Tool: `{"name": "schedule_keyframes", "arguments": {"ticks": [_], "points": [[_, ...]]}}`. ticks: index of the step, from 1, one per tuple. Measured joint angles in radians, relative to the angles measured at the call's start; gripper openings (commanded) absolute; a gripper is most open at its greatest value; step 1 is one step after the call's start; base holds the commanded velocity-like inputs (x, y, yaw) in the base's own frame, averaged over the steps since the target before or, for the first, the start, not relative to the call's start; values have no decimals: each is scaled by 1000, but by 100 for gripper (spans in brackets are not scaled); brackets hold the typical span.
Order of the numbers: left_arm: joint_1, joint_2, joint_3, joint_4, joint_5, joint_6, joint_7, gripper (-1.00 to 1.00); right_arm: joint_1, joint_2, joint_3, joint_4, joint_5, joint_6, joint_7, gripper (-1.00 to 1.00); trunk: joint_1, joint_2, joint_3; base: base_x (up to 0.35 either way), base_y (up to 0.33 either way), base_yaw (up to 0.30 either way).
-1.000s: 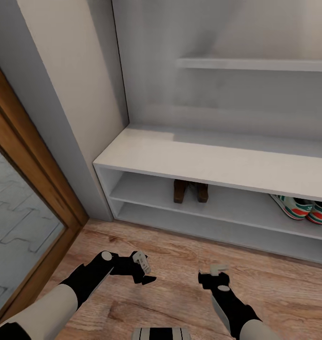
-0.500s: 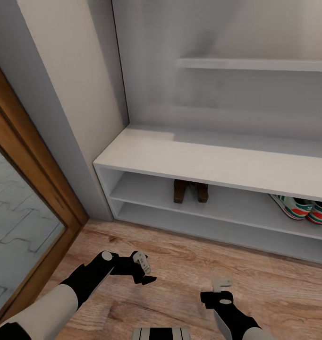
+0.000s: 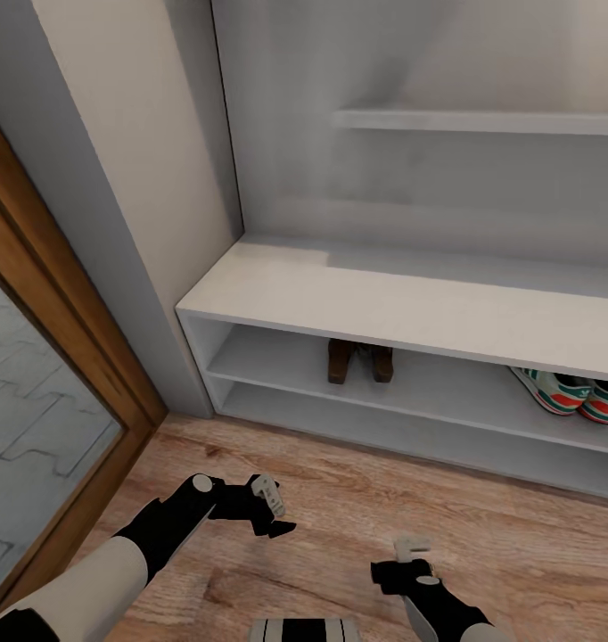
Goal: Pick up the two gym shoes and the two sandals from the corridor floor and place them onto the hallstand (shoe rack) in the corridor, making sure they are on the rack and not on the floor. Arrange them so the two gym shoes are next to each other and the two sandals are next to each other.
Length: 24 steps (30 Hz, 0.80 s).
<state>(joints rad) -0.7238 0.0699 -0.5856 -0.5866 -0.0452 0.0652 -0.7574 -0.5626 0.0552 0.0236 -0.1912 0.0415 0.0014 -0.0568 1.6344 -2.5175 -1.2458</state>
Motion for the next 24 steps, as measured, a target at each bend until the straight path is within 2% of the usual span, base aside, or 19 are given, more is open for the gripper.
{"name": "schedule_keyframes", "arguments": {"ticks": [2,3,4,6,8,13,24], "points": [[0,0,0,0,0,0,0,100,0,-1,0,2,-9,-4,72,100,0,0,0,0,0,0],[0,-1,0,0,0,0,0,100,0,-4,-1,18,-58,-9,239,100,0,0,0,0,0,0],[0,-1,0,0,0,0,0,100,0,-5,-2,32,-96,-10,309,100,0,0,0,0,0,0],[0,-1,0,0,0,1,0,100,0,-3,-2,52,-190,-11,388,100,0,0,0,0,0,0],[0,-1,-1,0,0,1,0,100,0,-3,-2,57,-226,-11,407,100,0,0,0,0,0,0],[0,-2,0,0,0,1,0,100,0,-4,-2,62,-258,-11,423,100,0,0,0,0,0,0],[0,-2,0,0,0,1,0,100,0,-7,-2,70,-259,-11,427,100,0,0,0,0,0,0]]}}
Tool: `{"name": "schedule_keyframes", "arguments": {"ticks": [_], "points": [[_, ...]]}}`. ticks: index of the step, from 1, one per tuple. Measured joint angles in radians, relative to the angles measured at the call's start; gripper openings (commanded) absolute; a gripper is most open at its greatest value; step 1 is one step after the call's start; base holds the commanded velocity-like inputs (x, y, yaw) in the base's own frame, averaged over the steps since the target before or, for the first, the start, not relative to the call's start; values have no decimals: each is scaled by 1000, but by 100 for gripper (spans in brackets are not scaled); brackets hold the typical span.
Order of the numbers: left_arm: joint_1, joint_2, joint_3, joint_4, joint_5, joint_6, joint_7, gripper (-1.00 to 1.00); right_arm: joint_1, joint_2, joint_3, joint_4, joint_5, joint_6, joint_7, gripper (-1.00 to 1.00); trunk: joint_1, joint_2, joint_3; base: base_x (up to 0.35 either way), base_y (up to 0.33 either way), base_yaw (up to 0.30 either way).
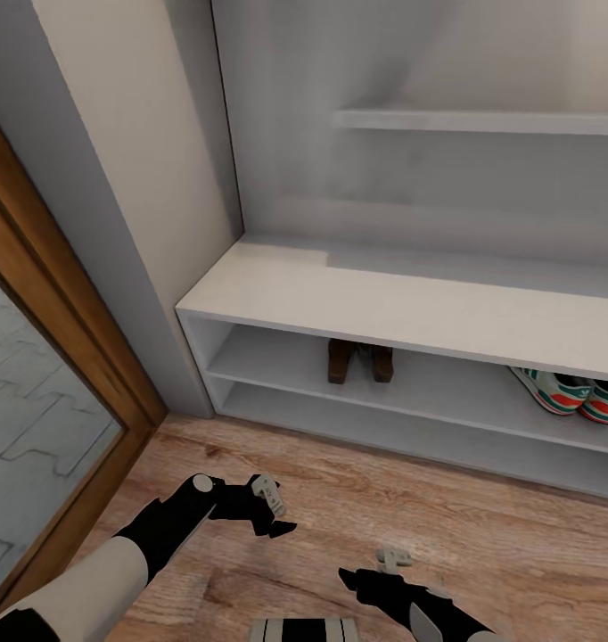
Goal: Pick up the two gym shoes and the two sandals from the corridor floor and place them onto the hallstand (shoe rack) in the corridor, making sure they are on the rack and not on the floor. Arrange them so the two gym shoes are next to each other and the two sandals are next to each other.
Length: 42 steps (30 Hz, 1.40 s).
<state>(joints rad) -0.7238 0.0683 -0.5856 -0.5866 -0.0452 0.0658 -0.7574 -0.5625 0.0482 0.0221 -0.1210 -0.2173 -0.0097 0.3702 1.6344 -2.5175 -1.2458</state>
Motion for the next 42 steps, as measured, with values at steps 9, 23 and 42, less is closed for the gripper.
{"name": "schedule_keyframes", "arguments": {"ticks": [9,23,42], "points": [[0,0,0,0,0,0,0,100,0,-1,0,39,1,0,0,100,0,0,0,0,0,0],[0,-1,-2,0,-1,0,-1,100,0,-1,0,40,1,0,0,100,0,0,0,0,0,0],[0,-1,0,0,-2,0,-2,100,0,-1,0,40,1,0,0,100,0,0,0,0,0,0]]}}
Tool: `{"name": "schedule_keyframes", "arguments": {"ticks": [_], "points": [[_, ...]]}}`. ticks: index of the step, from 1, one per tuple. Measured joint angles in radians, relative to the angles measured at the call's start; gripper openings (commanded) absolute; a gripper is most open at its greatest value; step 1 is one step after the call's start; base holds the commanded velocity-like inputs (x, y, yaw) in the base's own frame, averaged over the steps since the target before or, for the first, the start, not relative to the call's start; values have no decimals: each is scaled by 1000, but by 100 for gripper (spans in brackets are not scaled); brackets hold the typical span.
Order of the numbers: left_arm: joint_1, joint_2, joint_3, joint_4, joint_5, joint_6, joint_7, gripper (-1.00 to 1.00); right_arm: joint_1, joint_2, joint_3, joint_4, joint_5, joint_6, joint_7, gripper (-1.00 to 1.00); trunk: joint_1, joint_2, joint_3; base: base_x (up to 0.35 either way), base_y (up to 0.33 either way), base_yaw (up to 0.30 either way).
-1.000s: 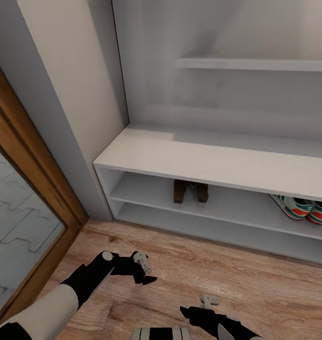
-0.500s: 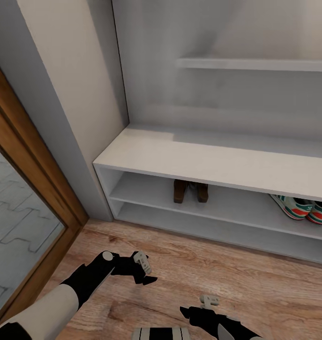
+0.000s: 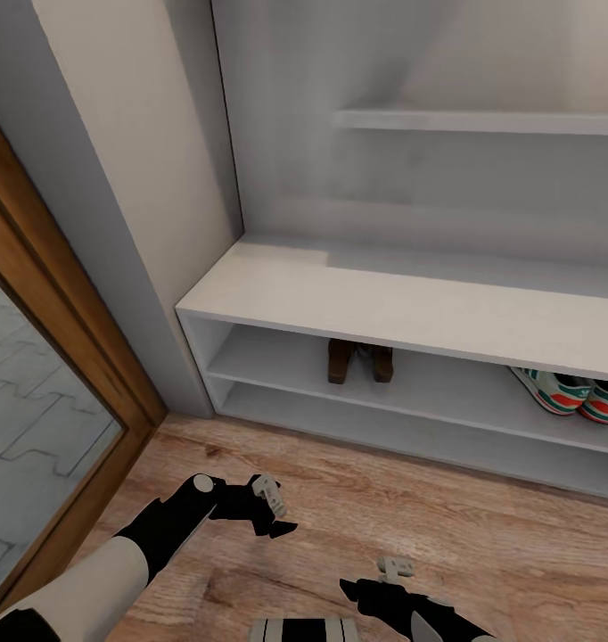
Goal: Pick up the two gym shoes and the two sandals from the corridor floor and place them onto the hallstand (shoe rack) in the corridor, making sure they are on the rack and not on the floor. Arrange them so the two gym shoes are next to each other and the two sandals are next to each other.
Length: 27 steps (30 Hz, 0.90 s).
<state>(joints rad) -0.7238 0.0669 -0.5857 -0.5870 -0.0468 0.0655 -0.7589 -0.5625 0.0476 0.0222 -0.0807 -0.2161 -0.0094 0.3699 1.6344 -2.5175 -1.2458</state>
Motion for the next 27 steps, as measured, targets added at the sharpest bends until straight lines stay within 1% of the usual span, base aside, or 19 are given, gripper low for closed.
{"name": "schedule_keyframes", "arguments": {"ticks": [27], "points": [[0,0,0,0,0,0,0,100,0,0,0,0,0,0,0,100,0,0,0,0,0,0]]}}
